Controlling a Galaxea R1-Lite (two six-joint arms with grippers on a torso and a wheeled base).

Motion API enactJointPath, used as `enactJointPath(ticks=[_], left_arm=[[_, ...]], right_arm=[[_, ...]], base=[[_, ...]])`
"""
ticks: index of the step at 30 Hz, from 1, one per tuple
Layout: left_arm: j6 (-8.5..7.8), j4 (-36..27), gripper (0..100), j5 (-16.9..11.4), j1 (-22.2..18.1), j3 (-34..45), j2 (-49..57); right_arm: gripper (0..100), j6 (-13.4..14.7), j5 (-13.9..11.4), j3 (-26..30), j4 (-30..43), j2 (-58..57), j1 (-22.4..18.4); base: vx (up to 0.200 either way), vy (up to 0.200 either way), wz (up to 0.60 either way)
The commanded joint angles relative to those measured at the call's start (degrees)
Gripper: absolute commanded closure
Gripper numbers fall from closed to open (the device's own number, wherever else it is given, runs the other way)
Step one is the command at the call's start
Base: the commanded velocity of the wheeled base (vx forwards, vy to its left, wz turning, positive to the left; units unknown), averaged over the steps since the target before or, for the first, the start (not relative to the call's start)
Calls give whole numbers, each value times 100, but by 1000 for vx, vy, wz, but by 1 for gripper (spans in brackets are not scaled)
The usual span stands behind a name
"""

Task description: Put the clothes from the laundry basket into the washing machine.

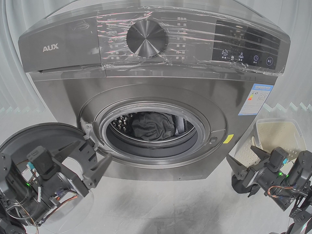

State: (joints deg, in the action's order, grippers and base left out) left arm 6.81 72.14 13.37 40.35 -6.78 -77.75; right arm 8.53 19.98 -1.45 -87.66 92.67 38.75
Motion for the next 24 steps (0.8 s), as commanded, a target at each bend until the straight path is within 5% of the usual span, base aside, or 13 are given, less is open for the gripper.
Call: enactJointPath(ticks=[1, 6, 14, 18, 24], left_arm=[[-13, -113, 0, -1, -405, 142, 718], [-49, -535, 0, -10, -467, 142, 1210], [-75, -2161, 0, -1, -484, 115, 2748], [-110, -3321, 0, -1, -484, 45, 3671], [-304, -4217, 0, 43, -739, -17, 4690]], right_arm=[[0, -45, 6, 145, 153, -575, -272], [0, -185, -3, 145, 707, -1173, -298], [0, -71, 41, 145, 2245, -2508, -298], [0, -18, 59, 145, 3783, -3519, -342], [0, 17, 94, 145, 5180, -4715, -1010]], base=[[0, 0, 0], [-200, 0, 0], [-200, 0, 0], [-200, 0, 0], [-200, 0, 0]])
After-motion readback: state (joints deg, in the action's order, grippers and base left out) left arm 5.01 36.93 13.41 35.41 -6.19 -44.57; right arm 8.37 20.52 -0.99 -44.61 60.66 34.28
